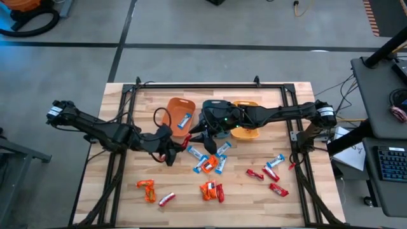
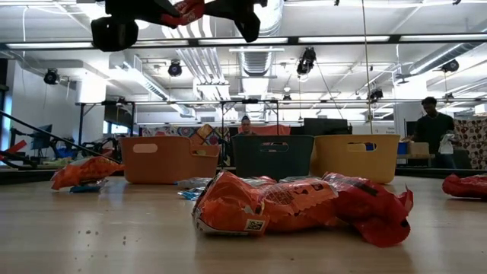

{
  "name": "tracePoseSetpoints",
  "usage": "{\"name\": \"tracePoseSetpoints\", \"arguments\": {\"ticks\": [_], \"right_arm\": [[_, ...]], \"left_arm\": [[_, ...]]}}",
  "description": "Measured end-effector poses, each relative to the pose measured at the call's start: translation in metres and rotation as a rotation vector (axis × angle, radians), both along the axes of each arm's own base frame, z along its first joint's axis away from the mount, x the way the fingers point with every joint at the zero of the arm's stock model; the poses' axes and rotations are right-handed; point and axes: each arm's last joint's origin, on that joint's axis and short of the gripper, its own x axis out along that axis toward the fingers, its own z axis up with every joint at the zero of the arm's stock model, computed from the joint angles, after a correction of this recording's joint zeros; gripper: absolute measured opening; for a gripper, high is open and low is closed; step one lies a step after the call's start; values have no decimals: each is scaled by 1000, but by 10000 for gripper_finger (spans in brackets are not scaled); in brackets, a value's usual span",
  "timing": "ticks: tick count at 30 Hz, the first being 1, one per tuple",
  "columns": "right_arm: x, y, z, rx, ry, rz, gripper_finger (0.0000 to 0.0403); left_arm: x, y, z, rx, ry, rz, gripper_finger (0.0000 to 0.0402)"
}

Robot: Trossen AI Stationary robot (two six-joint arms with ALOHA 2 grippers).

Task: Sort candy
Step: Put the red chocolate bar into the blue bin

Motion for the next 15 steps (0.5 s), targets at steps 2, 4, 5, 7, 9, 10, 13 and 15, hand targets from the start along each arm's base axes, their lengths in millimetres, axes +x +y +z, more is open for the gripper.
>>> {"name": "tracePoseSetpoints", "arguments": {"ticks": [2, 4, 5, 7, 9, 10, 13, 15], "right_arm": [[0, 0, 0, -1, 1, -1, 166], [0, 0, 0, 0, 1, -1, 166], [0, 0, 0, 0, 1, -1, 166], [0, 0, 0, 0, 1, -1, 166], [0, 0, 0, 0, 1, -1, 166], [0, 0, 0, 0, 1, -1, 166], [0, 0, -1, -2, 6, -6, 164], [0, 0, -1, -3, 9, -8, 163]], "left_arm": [[1, 0, -1, 1, 2, 3, 7], [3, 0, -2, 2, 4, 6, 7], [4, 0, -3, 2, 5, 7, 7], [7, -1, -5, 5, 13, 7, 7], [10, -2, -7, 4, 11, 7, 7], [11, -2, -8, 4, 12, 7, 7], [16, -4, -9, -5, -14, 5, 7], [18, -5, -8, -6, -30, 2, 7]]}}
